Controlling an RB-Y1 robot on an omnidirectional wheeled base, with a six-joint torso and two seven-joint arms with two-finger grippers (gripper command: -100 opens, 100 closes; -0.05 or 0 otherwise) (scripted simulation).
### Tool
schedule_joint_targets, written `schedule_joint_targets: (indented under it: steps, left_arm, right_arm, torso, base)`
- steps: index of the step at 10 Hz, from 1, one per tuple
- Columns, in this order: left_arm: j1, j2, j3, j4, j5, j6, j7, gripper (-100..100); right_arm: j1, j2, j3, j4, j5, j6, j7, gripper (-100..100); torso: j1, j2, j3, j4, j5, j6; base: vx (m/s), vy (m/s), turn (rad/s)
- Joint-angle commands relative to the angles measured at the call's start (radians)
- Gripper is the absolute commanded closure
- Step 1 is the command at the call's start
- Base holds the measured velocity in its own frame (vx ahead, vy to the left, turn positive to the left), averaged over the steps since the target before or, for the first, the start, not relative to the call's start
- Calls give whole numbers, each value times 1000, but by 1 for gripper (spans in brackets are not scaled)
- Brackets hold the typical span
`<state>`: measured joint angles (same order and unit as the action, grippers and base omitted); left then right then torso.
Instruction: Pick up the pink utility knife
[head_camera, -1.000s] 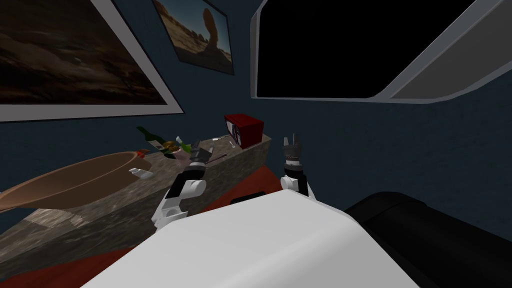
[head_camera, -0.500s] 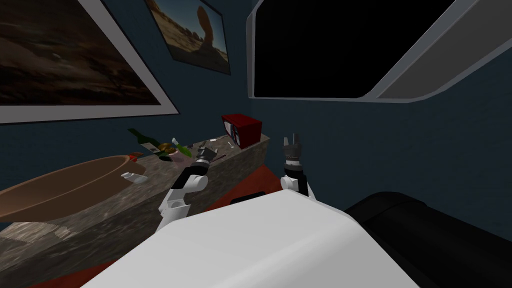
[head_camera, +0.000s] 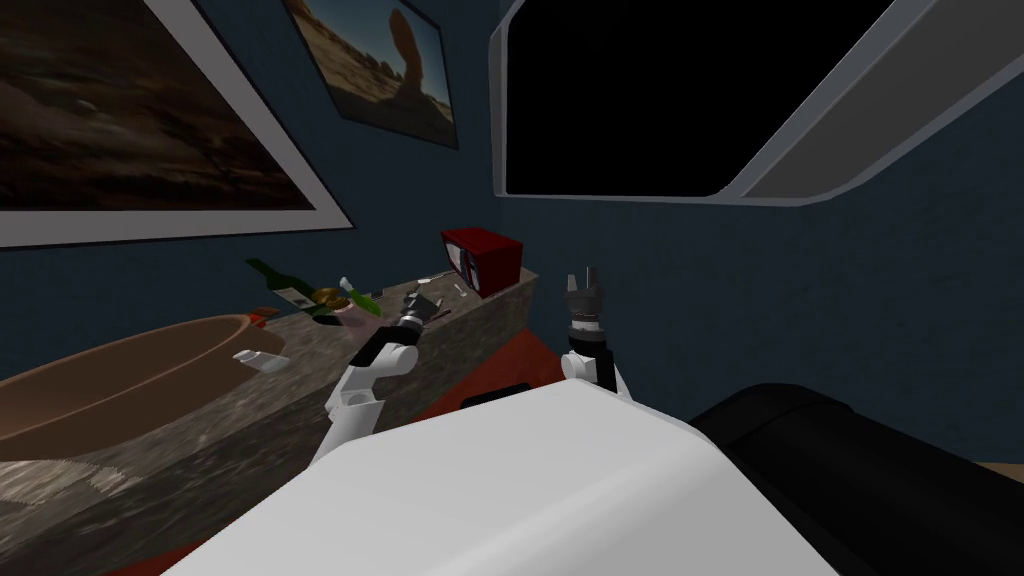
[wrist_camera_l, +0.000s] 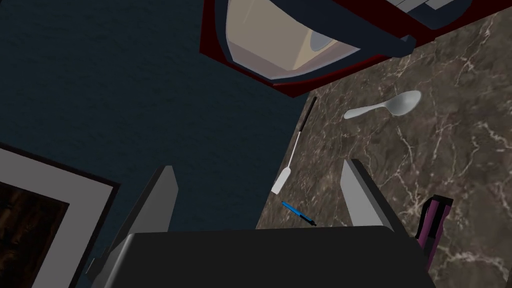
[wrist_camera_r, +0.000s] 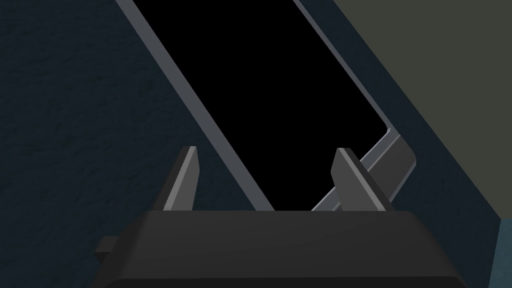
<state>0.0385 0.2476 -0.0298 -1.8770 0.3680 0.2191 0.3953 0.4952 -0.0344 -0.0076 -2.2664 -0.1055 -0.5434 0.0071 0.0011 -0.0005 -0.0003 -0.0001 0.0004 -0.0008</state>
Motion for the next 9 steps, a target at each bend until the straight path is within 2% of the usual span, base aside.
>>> schedule_joint_targets:
  steps: [1, 2, 3, 5, 6, 7, 8, 9]
  left_arm:
    - [-39, 14, -7, 34, 32, 50, 39, -100]
    - [-39, 14, -7, 34, 32, 75, 39, -100]
    - [-75, 26, -16, 66, 64, 105, 76, -100]
    - [-75, 26, -16, 66, 64, 140, 76, -100]
    - [-111, 40, -25, 99, 96, 175, 111, -100]
    - [-111, 40, -25, 99, 96, 201, 111, -100]
    - [-146, 53, -35, 133, 128, 229, 145, -100]
    - [-146, 53, -35, 133, 128, 252, 145, -100]
  right_arm:
    - [0, 0, 0, 0, 0, 0, 0, 0]
    - [0, 0, 0, 0, 0, 0, 0, 0]
    - [0, 0, 0, 0, 0, 0, 0, 0]
    - [0, 0, 0, 0, 0, 0, 0, 0]
    - [0, 0, 0, 0, 0, 0, 0, 0]
    - [0, 0, 0, 0, 0, 0, 0, 0]
    - [0, 0, 0, 0, 0, 0, 0, 0]
    - [0, 0, 0, 0, 0, 0, 0, 0]
  torso:
    - [0, 0, 0, 0, 0, 0]
    - [1, 0, 0, 0, 0, 1]
    - [1, 0, 0, 0, 0, 0]
    - [1, -1, 0, 0, 0, 0]
    - [0, 0, 0, 0, 0, 0]
    - [0, 0, 0, 0, 0, 0]
    - [1, 0, 0, 0, 0, 0]
    - [1, -1, -1, 0, 0, 0]
  base:
    - [-1, 29, -92]
    - [0, 33, -72]
    - [5, 36, -100]
    - [2, 26, -23]
    - [1, 27, -85]
    - [3, 31, -67]
    - [9, 41, -102]
    - [8, 35, -46]
